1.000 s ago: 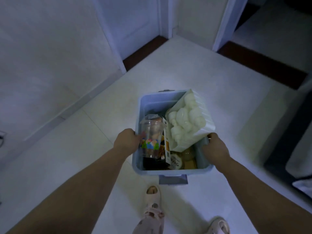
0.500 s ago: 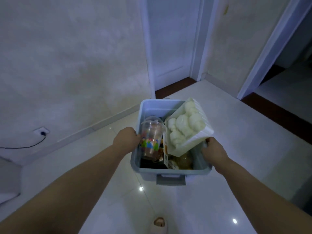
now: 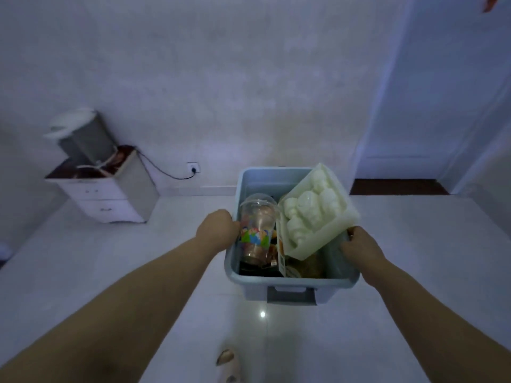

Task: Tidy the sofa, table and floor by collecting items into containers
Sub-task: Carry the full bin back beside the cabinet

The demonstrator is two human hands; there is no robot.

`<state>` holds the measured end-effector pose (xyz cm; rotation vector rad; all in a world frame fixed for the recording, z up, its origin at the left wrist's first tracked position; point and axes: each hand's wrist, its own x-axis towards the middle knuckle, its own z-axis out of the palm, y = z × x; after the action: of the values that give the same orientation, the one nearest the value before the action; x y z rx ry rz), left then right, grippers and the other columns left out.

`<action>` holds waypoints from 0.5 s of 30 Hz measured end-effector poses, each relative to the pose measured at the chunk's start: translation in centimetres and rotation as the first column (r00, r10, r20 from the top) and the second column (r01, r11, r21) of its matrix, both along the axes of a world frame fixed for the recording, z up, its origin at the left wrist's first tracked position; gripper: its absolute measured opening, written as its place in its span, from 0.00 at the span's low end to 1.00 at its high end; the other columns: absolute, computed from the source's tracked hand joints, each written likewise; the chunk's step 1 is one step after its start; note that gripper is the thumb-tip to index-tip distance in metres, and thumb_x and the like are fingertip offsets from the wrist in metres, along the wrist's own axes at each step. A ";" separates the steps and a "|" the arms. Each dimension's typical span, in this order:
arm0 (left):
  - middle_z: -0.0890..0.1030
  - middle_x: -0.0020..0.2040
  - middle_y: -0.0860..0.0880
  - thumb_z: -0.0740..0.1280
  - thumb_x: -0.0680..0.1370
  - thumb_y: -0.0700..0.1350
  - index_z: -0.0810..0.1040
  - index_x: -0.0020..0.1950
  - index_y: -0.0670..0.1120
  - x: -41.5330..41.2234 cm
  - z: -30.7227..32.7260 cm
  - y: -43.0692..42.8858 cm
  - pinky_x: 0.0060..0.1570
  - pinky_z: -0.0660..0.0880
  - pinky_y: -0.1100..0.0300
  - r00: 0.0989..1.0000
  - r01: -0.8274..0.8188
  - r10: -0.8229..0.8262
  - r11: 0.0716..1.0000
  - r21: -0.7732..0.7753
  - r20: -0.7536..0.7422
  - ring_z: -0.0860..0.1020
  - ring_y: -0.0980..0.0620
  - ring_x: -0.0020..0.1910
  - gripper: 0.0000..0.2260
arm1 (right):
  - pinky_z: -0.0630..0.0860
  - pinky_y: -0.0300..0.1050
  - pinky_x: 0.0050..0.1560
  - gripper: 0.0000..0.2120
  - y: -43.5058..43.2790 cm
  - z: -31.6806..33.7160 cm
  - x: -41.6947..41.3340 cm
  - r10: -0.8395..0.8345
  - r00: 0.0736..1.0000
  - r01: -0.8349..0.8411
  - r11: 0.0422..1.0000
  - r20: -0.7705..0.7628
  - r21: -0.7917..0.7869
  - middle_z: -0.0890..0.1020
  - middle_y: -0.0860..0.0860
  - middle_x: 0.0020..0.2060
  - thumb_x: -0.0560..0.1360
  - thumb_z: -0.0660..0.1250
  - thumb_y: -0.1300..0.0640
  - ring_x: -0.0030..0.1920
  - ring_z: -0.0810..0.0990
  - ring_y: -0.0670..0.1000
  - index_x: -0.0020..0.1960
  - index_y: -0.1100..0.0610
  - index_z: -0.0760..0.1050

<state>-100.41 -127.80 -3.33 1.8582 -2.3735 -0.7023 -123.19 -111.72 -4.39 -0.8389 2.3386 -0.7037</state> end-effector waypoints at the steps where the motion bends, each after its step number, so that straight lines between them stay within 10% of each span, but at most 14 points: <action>1: 0.78 0.42 0.42 0.63 0.77 0.53 0.74 0.40 0.42 1.3 0.4 0.2 0.37 0.69 0.59 0.999 -0.035 0.035 0.999 -0.007 0.008 0.76 0.45 0.40 0.15 | 0.74 0.50 0.45 0.14 -0.7 0.0 0.7 0.034 0.999 -0.034 0.999 -0.002 -0.013 0.76 0.58 0.52 0.75 0.59 0.62 0.48 0.74 0.57 0.61 0.61 0.69; 15: 0.80 0.46 0.44 0.63 0.77 0.55 0.76 0.44 0.43 27.7 1.2 1.1 0.41 0.75 0.57 0.860 -0.511 0.511 0.860 -0.003 0.011 0.79 0.45 0.45 0.15 | 0.69 0.45 0.42 0.13 -11.0 1.4 22.6 0.501 0.865 -0.499 0.862 -0.002 -0.092 0.75 0.56 0.45 0.78 0.56 0.56 0.45 0.74 0.56 0.57 0.62 0.72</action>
<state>-72.75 -126.74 -2.15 2.3447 -1.7378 -0.6262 -100.61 -122.75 -3.00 -1.4032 1.9463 -0.5840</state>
